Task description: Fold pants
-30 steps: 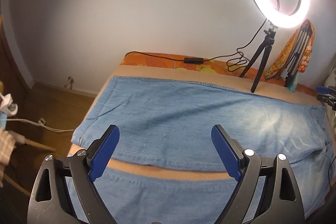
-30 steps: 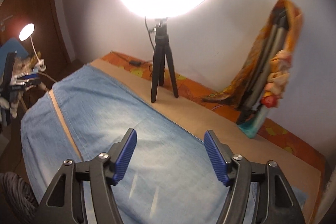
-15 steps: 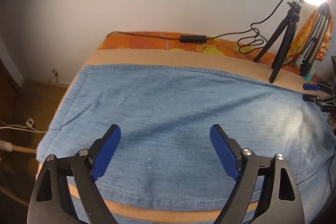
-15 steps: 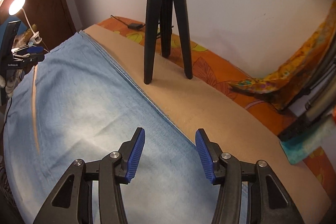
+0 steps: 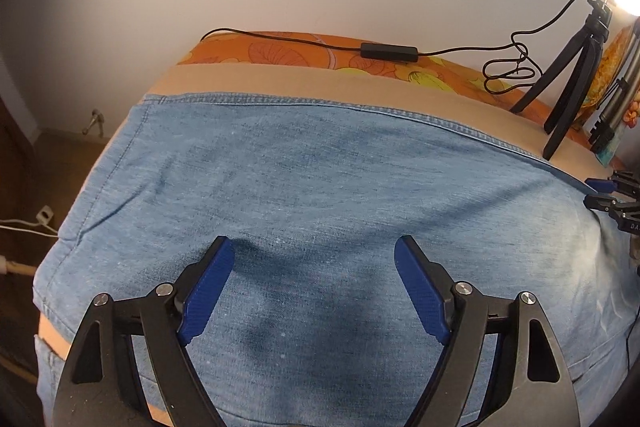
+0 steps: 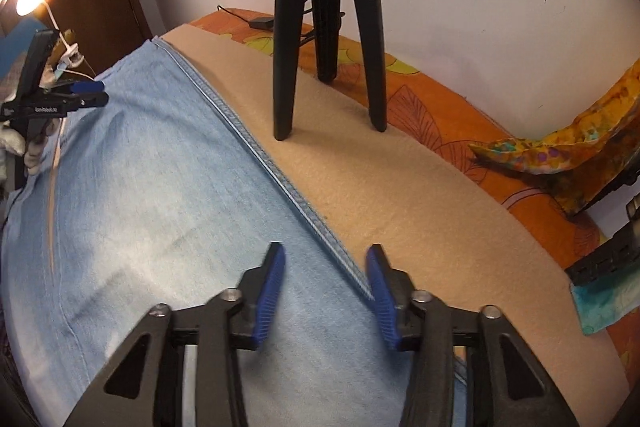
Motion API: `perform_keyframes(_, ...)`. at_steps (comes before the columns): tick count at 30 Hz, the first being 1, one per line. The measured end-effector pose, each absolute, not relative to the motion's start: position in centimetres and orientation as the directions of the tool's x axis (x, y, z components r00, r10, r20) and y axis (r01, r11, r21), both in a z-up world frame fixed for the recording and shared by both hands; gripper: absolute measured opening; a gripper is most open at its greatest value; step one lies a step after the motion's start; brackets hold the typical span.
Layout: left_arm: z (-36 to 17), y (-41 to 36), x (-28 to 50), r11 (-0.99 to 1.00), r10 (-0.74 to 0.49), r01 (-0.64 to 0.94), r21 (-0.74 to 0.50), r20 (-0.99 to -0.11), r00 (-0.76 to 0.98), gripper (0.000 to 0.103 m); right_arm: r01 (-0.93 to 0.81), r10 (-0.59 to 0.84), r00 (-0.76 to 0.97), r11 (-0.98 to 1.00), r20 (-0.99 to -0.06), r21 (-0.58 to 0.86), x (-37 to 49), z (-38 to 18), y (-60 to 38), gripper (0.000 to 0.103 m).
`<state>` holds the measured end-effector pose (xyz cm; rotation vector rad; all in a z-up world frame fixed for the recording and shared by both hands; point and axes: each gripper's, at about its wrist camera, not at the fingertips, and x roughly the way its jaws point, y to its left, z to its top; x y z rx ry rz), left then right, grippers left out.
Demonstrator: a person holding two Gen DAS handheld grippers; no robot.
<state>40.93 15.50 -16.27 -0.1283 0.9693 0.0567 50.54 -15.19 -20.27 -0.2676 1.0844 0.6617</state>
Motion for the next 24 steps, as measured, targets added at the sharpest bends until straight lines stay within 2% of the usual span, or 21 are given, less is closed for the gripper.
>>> perform_keyframes(3,-16.6,15.7,41.1,0.989,-0.014,-0.112,-0.093,-0.828,0.561,0.082,-0.619,0.356,0.301,0.779,-0.884,0.103,49.9,-19.9,-14.7,0.012)
perform_keyframes(6,-16.5,16.2,41.3,0.985,-0.026,-0.130,-0.118,-0.829,0.559,0.082,-0.617,0.340,0.339,0.784,-0.877,0.066,48.8,-18.8,-14.3,0.006)
perform_keyframes(17,-12.4,19.2,44.2,0.910,-0.099,-0.262,-0.321,-0.782,0.616,0.083,-0.693,0.350,0.442,0.718,-0.826,-0.067,40.8,-13.4,-11.7,0.002)
perform_keyframes(24,-13.7,17.3,47.8,0.902,-0.120,-0.293,-0.316,-0.838,0.533,0.083,-0.763,0.377,0.417,0.639,-0.827,-0.094,36.5,-12.6,-10.1,0.002)
